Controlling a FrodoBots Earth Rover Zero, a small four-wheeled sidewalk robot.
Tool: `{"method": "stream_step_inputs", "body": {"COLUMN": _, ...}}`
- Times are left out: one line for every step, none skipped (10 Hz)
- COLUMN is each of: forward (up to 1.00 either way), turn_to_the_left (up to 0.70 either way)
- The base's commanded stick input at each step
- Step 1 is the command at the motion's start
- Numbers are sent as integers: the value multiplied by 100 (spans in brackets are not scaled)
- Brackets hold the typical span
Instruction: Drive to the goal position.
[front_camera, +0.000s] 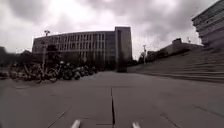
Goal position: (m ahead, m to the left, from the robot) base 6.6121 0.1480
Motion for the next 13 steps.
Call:
{"method": "stream_step_inputs", "body": {"forward": 100, "turn_to_the_left": 0}}
{"method": "stream_step_inputs", "body": {"forward": 100, "turn_to_the_left": -9}}
{"method": "stream_step_inputs", "body": {"forward": 100, "turn_to_the_left": -20}}
{"method": "stream_step_inputs", "body": {"forward": 100, "turn_to_the_left": -14}}
{"method": "stream_step_inputs", "body": {"forward": 100, "turn_to_the_left": -2}}
{"method": "stream_step_inputs", "body": {"forward": 100, "turn_to_the_left": 0}}
{"method": "stream_step_inputs", "body": {"forward": 100, "turn_to_the_left": 0}}
{"method": "stream_step_inputs", "body": {"forward": 100, "turn_to_the_left": 0}}
{"method": "stream_step_inputs", "body": {"forward": 100, "turn_to_the_left": 0}}
{"method": "stream_step_inputs", "body": {"forward": 100, "turn_to_the_left": 0}}
{"method": "stream_step_inputs", "body": {"forward": 100, "turn_to_the_left": 0}}
{"method": "stream_step_inputs", "body": {"forward": 100, "turn_to_the_left": 0}}
{"method": "stream_step_inputs", "body": {"forward": 100, "turn_to_the_left": 0}}
